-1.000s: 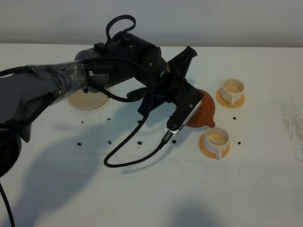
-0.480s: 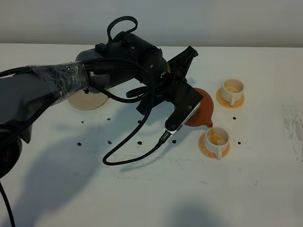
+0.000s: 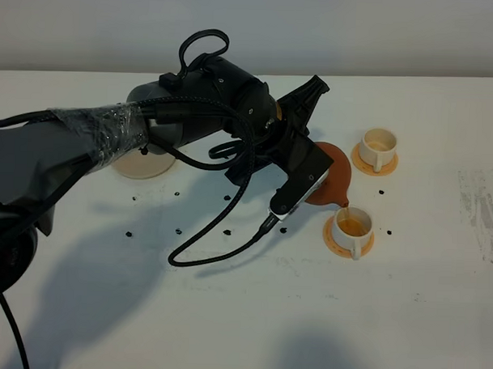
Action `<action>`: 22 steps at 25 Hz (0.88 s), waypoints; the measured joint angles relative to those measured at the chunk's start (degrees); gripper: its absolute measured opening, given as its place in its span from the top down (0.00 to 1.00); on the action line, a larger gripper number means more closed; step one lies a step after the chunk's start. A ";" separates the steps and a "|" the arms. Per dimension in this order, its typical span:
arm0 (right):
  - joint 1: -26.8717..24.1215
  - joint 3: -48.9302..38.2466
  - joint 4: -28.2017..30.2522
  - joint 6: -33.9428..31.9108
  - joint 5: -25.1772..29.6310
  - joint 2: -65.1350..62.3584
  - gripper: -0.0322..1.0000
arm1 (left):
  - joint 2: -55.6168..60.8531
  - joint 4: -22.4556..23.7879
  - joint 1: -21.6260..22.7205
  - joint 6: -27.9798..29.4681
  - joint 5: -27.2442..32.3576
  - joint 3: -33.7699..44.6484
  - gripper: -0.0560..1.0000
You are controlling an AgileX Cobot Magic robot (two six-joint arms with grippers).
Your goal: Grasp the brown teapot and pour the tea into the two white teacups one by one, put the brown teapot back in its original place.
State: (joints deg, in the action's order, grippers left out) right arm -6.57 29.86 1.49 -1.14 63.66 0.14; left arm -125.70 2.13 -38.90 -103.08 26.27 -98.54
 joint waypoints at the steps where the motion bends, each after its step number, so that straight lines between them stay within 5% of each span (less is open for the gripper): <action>1: 0.00 0.00 0.00 0.00 0.00 0.00 0.76 | 0.00 0.09 0.00 -0.07 0.00 0.00 0.86; 22: 0.00 0.00 0.00 0.00 0.00 0.00 0.76 | 0.00 1.62 -0.31 -1.60 -0.94 0.00 0.86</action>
State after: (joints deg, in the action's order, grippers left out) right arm -6.57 29.86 1.49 -1.14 63.66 0.14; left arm -125.70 3.75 -39.21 -104.67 25.33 -98.54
